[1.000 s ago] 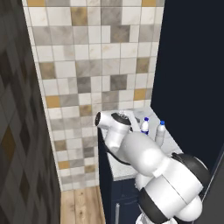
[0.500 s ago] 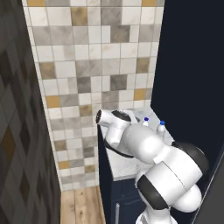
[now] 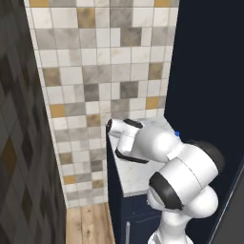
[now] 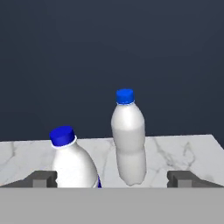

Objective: Take the bottled waters from the counter and place them in the freezer to freeze. Close the freezer door after placing the bottles.

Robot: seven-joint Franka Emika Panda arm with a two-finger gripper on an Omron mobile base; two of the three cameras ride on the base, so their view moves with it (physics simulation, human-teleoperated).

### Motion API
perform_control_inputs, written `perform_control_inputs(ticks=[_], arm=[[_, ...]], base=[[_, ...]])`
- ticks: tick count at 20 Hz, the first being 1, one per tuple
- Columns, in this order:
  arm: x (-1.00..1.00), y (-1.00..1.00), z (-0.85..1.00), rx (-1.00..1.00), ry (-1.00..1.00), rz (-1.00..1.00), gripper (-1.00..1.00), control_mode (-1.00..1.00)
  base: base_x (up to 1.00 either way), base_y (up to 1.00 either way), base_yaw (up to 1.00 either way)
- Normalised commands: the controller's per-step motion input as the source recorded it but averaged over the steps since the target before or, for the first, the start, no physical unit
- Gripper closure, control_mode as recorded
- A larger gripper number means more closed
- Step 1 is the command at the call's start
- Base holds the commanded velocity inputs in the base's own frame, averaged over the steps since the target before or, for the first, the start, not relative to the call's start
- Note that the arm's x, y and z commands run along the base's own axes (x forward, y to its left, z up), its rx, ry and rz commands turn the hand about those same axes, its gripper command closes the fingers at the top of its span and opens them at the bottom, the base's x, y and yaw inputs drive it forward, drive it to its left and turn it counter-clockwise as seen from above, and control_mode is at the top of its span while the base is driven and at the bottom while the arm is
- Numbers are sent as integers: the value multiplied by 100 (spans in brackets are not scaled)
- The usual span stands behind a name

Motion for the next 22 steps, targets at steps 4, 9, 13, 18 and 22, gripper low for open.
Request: perform_control_inputs(ticks=[4, 9, 13, 18, 22], arm=[[5, 0, 0, 4, 0, 0, -100, -100], [13, 0, -6, 1, 0, 0, -100, -100], [26, 0, -8, 3, 0, 0, -100, -100], [21, 0, -15, 2, 1, 0, -100, -100], [27, 0, -19, 3, 2, 0, -100, -100]], base=[[0, 0, 0], [0, 0, 0], [0, 0, 0], [0, 0, 0], [0, 0, 0]])
